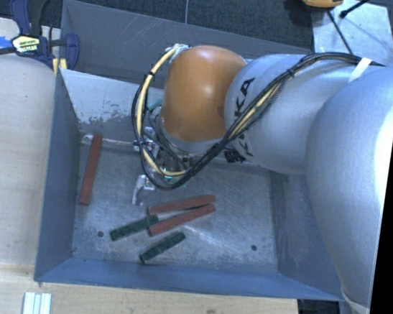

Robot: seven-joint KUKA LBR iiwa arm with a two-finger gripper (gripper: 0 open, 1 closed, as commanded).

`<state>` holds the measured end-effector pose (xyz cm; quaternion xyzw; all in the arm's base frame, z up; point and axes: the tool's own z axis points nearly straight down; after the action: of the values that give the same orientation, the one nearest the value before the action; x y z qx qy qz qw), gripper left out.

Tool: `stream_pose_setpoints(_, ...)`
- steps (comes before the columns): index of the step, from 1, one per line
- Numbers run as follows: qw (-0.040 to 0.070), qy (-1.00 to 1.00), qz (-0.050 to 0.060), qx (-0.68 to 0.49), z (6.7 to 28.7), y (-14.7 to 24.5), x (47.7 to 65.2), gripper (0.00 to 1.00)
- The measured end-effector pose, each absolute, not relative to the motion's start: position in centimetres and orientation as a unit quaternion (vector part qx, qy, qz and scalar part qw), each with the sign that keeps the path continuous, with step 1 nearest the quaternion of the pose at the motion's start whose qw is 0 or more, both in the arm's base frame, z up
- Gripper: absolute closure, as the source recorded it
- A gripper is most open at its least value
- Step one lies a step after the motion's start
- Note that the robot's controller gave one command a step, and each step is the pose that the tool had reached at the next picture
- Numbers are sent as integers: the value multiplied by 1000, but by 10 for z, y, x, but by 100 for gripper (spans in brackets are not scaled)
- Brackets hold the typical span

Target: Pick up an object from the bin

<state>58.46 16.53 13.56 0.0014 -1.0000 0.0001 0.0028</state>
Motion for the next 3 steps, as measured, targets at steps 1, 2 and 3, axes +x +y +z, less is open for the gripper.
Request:
stream_pose_setpoints(1, -1, -1000, -1, 0, 140, 165, 587, 0)
stream_pose_setpoints(2, -2, -994, -4, 112, 81, 122, 542, 100)
stream_pose_setpoints(3, -2, -994, -4, 112, 81, 122, 542, 100)
